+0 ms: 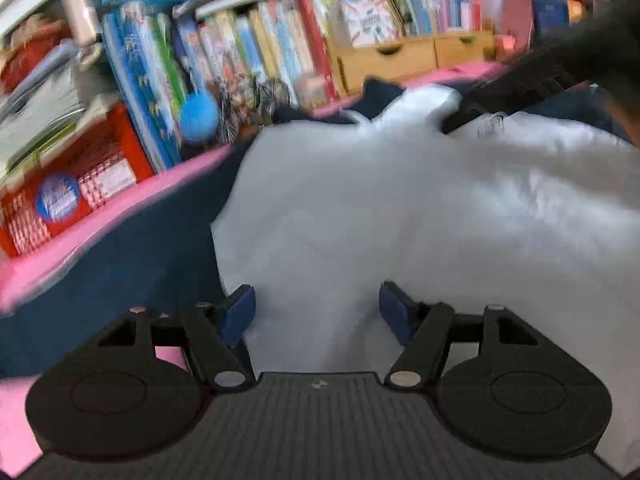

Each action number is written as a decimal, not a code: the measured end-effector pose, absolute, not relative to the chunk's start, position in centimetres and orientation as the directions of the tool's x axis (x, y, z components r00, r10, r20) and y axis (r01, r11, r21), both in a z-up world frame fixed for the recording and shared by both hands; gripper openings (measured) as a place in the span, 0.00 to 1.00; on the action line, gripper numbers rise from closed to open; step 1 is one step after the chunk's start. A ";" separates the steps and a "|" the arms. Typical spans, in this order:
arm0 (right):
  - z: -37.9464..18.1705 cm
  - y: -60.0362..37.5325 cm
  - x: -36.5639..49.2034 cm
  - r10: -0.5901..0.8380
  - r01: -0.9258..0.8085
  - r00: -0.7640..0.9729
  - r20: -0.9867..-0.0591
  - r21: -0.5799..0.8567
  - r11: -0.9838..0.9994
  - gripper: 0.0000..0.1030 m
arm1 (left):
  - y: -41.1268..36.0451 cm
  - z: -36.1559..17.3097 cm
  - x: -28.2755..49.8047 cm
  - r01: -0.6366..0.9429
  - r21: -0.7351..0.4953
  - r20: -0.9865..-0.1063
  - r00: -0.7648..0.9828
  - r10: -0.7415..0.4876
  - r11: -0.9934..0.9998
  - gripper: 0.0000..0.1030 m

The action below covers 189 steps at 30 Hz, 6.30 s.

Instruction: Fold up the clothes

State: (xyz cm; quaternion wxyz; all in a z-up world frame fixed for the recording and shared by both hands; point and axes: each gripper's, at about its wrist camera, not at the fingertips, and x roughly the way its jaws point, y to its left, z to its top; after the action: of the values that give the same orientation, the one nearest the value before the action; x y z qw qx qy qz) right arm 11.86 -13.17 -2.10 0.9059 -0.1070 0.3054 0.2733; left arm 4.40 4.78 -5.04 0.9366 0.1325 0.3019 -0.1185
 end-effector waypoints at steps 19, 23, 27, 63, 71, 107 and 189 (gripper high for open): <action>-4.6 1.0 29.2 0.477 -0.632 0.592 -0.649 -0.006 0.775 0.15 | 8.2 -4.4 4.4 0.254 0.003 -0.613 0.764 -0.199 0.967 0.82; -6.4 2.8 24.3 0.541 -0.753 0.495 -0.680 -0.025 0.658 0.26 | 8.2 -4.4 4.3 0.250 0.004 -0.614 0.765 -0.195 0.968 0.83; -7.7 4.3 27.6 0.440 -0.615 0.625 -0.645 -0.060 0.786 0.90 | 8.1 -4.5 4.3 0.237 0.011 -0.616 0.767 -0.180 0.971 0.87; -5.9 -21.7 19.1 0.215 -0.344 0.758 -0.616 -0.096 0.934 0.73 | 7.8 -4.5 4.4 0.177 0.065 -0.616 0.781 -0.100 0.982 0.99; -4.1 -39.7 18.6 -0.286 0.284 0.766 -0.576 -0.096 0.954 0.74 | 7.4 -4.5 4.2 0.166 0.096 -0.608 0.790 -0.074 0.981 1.00; 0.5 -18.1 9.9 0.480 -0.559 0.770 -0.419 -0.082 0.825 0.69 | 6.1 -4.6 3.7 0.136 0.186 -0.572 0.820 -0.006 0.973 1.00; -1.4 -47.7 14.6 -0.540 0.467 0.730 -0.418 -0.271 0.842 0.93 | 6.5 -4.4 3.9 0.124 0.126 -0.591 0.806 -0.026 0.984 1.00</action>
State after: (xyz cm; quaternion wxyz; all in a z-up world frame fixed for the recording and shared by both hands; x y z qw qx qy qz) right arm 14.63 -47.71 -1.38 0.9273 -0.0735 0.2469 -0.2717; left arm 3.94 6.52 -4.40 0.9469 0.0796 0.3089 -0.0394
